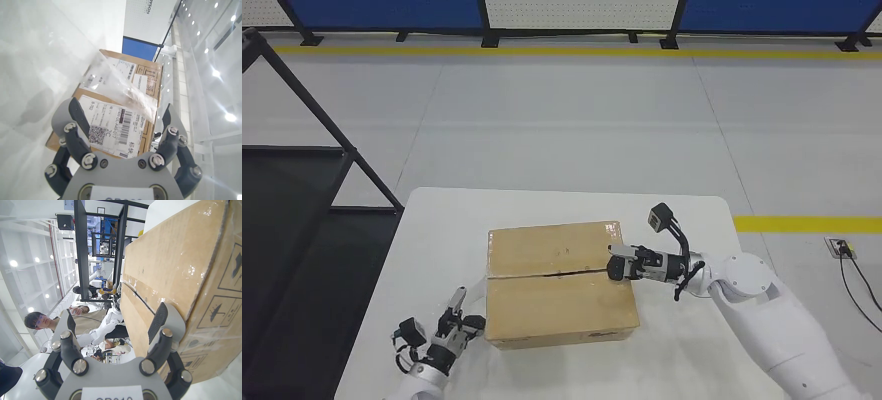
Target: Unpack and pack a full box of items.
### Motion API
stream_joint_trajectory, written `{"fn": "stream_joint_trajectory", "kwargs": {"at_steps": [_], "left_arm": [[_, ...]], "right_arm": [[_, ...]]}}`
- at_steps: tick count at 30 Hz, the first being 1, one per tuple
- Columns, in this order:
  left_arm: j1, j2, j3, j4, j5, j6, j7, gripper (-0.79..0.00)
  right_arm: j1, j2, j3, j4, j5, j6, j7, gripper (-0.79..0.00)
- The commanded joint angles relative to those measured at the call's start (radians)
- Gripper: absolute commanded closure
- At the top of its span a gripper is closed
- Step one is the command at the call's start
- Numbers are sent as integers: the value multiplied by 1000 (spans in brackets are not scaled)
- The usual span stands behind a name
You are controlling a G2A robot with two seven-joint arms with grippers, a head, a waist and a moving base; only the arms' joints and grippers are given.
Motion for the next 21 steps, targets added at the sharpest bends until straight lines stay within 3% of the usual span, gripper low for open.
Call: {"fn": "stream_joint_trajectory", "kwargs": {"at_steps": [1,10,21], "left_arm": [[-28,-10,14,15,-38,3,36,-785],[-111,-38,41,86,-132,4,53,-785],[-110,-63,23,99,-162,-143,81,-785]], "right_arm": [[0,0,0,0,0,0,0,-785],[0,0,0,0,0,0,0,-785],[0,0,0,0,0,0,0,-785]]}}
